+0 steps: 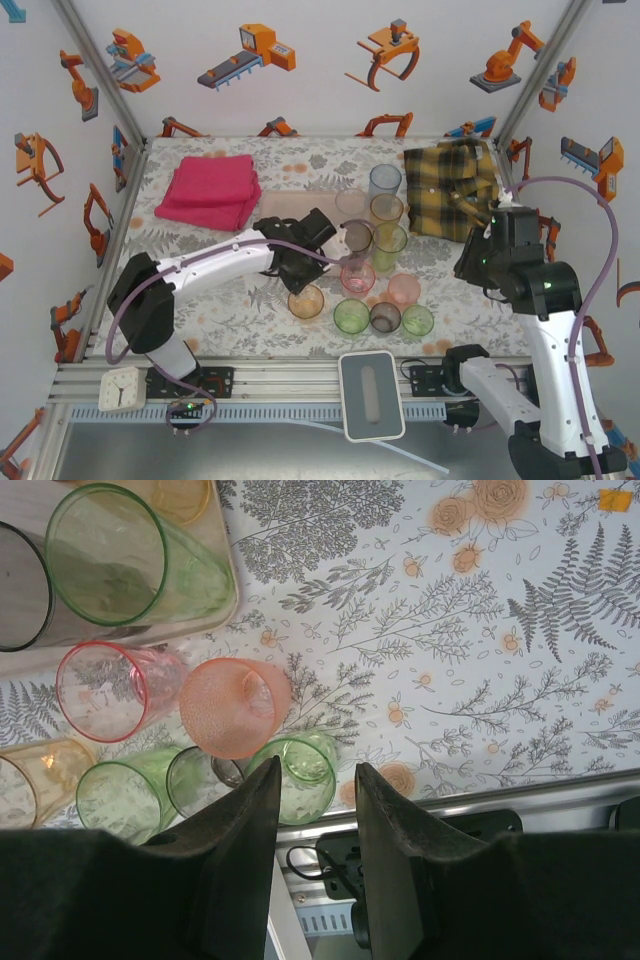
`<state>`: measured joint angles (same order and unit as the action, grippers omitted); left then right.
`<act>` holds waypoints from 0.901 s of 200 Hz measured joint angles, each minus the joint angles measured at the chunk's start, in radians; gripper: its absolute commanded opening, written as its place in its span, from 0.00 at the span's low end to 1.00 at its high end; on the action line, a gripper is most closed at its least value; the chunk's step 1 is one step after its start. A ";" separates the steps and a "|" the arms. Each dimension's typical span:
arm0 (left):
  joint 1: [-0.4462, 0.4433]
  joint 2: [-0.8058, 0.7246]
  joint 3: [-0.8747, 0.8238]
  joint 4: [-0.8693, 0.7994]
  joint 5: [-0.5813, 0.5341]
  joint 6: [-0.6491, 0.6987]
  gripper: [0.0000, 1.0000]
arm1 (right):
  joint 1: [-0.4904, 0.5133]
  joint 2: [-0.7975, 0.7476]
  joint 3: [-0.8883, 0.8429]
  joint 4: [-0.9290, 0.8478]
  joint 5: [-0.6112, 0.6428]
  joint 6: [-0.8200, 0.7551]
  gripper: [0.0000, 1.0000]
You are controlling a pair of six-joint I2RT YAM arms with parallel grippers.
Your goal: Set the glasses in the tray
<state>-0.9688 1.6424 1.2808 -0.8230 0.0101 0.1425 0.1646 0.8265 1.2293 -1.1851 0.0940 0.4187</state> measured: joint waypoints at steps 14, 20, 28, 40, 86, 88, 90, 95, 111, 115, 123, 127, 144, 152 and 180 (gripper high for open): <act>0.036 -0.010 0.005 -0.011 -0.002 0.003 0.00 | 0.000 0.003 0.000 0.000 0.000 0.000 0.37; 0.051 -0.012 0.010 -0.016 -0.003 0.004 0.00 | 0.000 0.004 0.000 0.000 0.000 -0.001 0.37; 0.071 -0.017 0.020 -0.021 -0.004 0.006 0.00 | 0.000 0.005 0.000 0.000 0.000 -0.003 0.37; 0.099 -0.023 0.039 -0.028 -0.012 0.010 0.00 | 0.000 0.006 0.000 0.001 -0.001 -0.004 0.37; 0.168 -0.023 0.135 -0.042 -0.028 0.029 0.00 | 0.000 0.011 0.000 0.008 -0.008 -0.011 0.37; 0.172 -0.023 0.140 -0.043 -0.029 0.031 0.00 | 0.000 0.011 0.000 0.008 -0.008 -0.011 0.37; 0.175 -0.022 0.146 -0.045 -0.029 0.032 0.00 | 0.000 0.011 0.000 0.008 -0.008 -0.011 0.37; 0.182 -0.021 0.158 -0.047 -0.031 0.033 0.00 | 0.000 0.011 0.000 0.008 -0.008 -0.012 0.37; 0.209 -0.008 0.203 -0.054 -0.034 0.039 0.00 | 0.000 0.011 0.000 0.008 -0.008 -0.015 0.37; 0.218 -0.001 0.218 -0.057 -0.034 0.040 0.00 | 0.000 0.012 0.000 0.008 -0.008 -0.016 0.37; 0.235 0.015 0.247 -0.064 -0.032 0.040 0.00 | 0.000 0.013 0.000 0.008 -0.008 -0.017 0.37; 0.242 0.023 0.261 -0.065 -0.032 0.040 0.00 | 0.000 0.014 0.000 0.008 -0.008 -0.018 0.37; 0.279 0.068 0.323 -0.072 -0.029 0.040 0.00 | 0.000 0.020 0.000 0.010 -0.012 -0.019 0.37; 0.294 0.089 0.349 -0.075 -0.029 0.043 0.00 | 0.000 0.024 0.000 0.012 -0.015 -0.019 0.37; 0.326 0.153 0.412 -0.077 -0.030 0.057 0.00 | 0.000 0.036 0.000 0.016 -0.015 -0.023 0.37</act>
<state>-0.6430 1.7954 1.6924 -0.9005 -0.0196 0.1993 0.1646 0.8623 1.2293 -1.1687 0.0792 0.3958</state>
